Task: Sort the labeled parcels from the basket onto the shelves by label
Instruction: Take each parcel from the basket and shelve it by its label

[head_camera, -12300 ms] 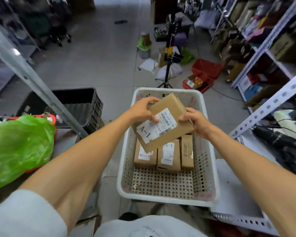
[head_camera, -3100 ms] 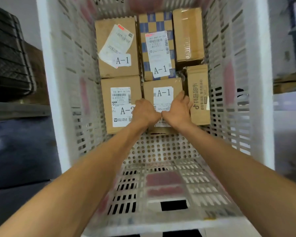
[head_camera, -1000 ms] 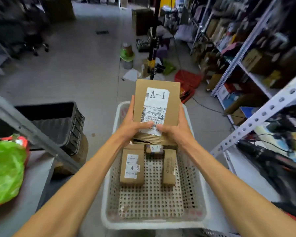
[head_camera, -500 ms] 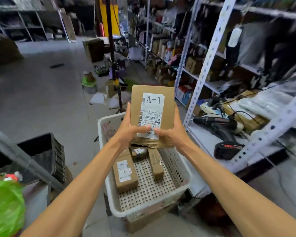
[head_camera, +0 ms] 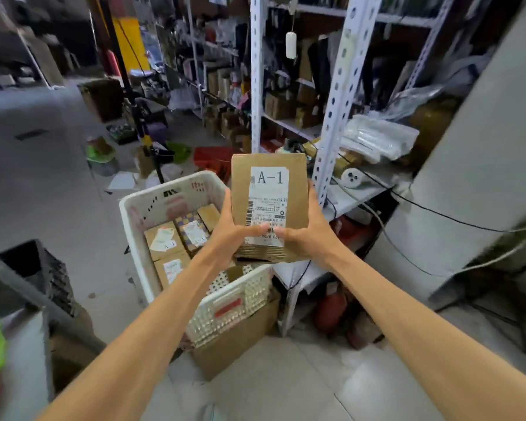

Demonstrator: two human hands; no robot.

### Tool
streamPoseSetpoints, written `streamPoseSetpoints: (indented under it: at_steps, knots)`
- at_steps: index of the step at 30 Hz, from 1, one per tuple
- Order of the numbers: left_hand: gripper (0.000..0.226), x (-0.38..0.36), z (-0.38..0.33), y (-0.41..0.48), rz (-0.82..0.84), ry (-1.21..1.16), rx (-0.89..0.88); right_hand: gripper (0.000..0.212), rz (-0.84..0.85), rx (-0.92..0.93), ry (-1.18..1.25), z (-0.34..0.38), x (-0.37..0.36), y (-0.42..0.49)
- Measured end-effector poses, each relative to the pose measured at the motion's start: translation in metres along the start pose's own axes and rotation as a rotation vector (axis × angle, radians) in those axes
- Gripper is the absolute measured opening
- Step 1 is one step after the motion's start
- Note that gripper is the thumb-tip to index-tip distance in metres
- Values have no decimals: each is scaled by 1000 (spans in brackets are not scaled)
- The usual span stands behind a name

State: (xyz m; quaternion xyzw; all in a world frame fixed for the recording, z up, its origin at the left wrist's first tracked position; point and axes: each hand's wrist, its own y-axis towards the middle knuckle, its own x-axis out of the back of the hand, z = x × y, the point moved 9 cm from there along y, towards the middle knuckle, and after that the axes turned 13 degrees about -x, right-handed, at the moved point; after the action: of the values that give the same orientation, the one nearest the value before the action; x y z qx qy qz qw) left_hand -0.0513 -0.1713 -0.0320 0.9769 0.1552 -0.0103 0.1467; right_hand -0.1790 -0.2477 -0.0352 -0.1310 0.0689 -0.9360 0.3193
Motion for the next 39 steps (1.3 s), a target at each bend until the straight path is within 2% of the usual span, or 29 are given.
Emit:
streamPoseSetpoints:
  at_steps: [6, 11, 19, 22, 29, 35, 39]
  knots:
    - [86, -96, -7, -27, 164, -37, -26, 107, -153, 34, 40, -28, 71, -81]
    - [89, -192, -10, -28, 291, -63, 11, 113, -383, 26, 52, -48, 153, -146]
    - [90, -364, -13, -17, 674, -183, 53, 115, -770, -67, 95, -72, 277, -247]
    - [84, -428, -11, -20, 851, -246, 70, 119, -970, -124, 118, -82, 312, -287]
    - [95, -528, -33, -52, 1233, -356, -7, 117, -1358, -233, 190, -88, 334, -372]
    - [92, -584, -56, -97, 1513, -483, -7, 108, -1652, -252, 222, -88, 326, -433]
    - [96, -620, -72, -123, 1615, -567, -10, 110, -1799, -278, 169, -81, 331, -472]
